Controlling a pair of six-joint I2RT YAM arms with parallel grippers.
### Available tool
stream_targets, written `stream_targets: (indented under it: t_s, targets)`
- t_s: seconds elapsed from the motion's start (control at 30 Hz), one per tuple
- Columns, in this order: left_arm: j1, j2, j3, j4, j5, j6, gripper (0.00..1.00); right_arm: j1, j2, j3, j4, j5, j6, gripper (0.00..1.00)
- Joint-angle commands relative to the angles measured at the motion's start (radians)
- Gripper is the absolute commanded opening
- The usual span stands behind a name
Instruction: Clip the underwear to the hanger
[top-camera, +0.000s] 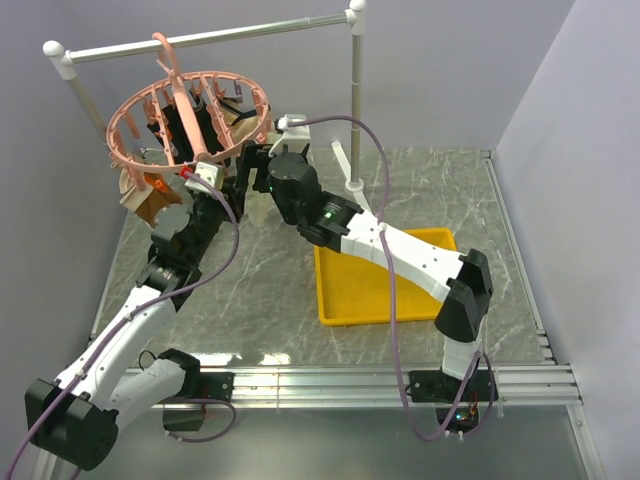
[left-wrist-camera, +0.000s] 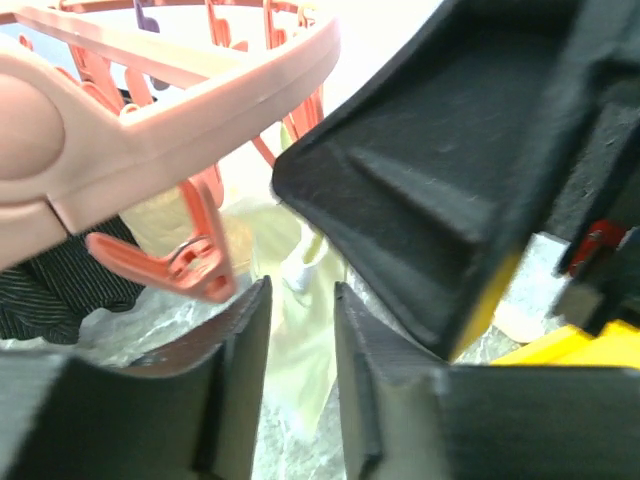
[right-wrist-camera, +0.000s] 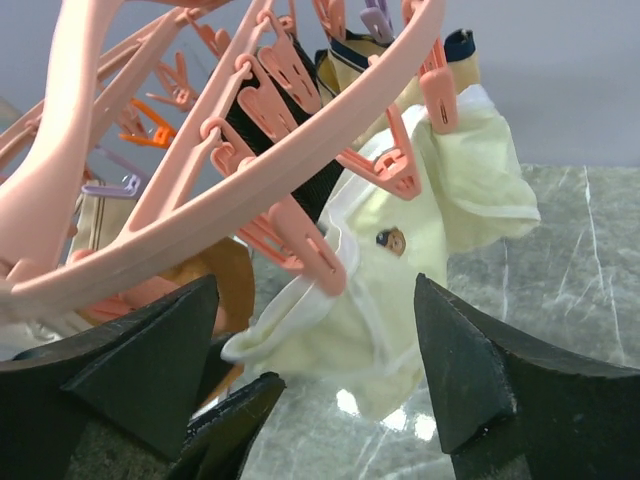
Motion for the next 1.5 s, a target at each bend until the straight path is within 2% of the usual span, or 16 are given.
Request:
stream_targets:
  t_s: [0.0, 0.27, 0.43, 0.57, 0.8, 1.0, 1.13, 1.33, 1.47]
  targets:
    - [0.004, -0.050, 0.023, -0.037, -0.028, -0.030, 0.40, 0.000, -0.095, -0.043, 0.068, -0.030, -0.041, 0.87]
    - [0.002, -0.168, -0.012, -0.167, 0.001, -0.065, 0.56, -0.005, -0.199, -0.168, 0.059, -0.179, -0.101, 0.97]
    - [0.004, -0.236, -0.011, -0.290, 0.092, -0.090, 0.76, -0.005, -0.282, -0.264, 0.065, -0.265, -0.142, 0.99]
    - [0.004, -0.297, -0.009, -0.423, 0.204, -0.094, 0.99, -0.009, -0.354, -0.345, 0.074, -0.319, -0.190, 1.00]
    - [0.043, -0.362, -0.020, -0.647, 0.314, -0.134, 0.99, -0.084, -0.538, -0.500, 0.082, -0.414, -0.198, 1.00]
    - [0.062, -0.200, 0.098, -0.880, 0.247, -0.056, 0.99, -0.262, -0.694, -0.643, 0.042, -0.482, -0.175, 1.00]
    - [0.083, -0.184, 0.144, -0.911, 0.297, 0.002, 0.99, -0.377, -0.822, -0.779, 0.055, -0.508, -0.210, 1.00]
    - [0.086, -0.143, 0.216, -0.861, 0.189, 0.148, 0.99, -0.603, -1.027, -0.973, 0.003, -0.557, -0.260, 1.00]
    - [0.096, -0.107, 0.213, -0.874, 0.190, 0.185, 0.99, -0.736, -1.192, -1.109, -0.042, -0.624, -0.363, 1.00]
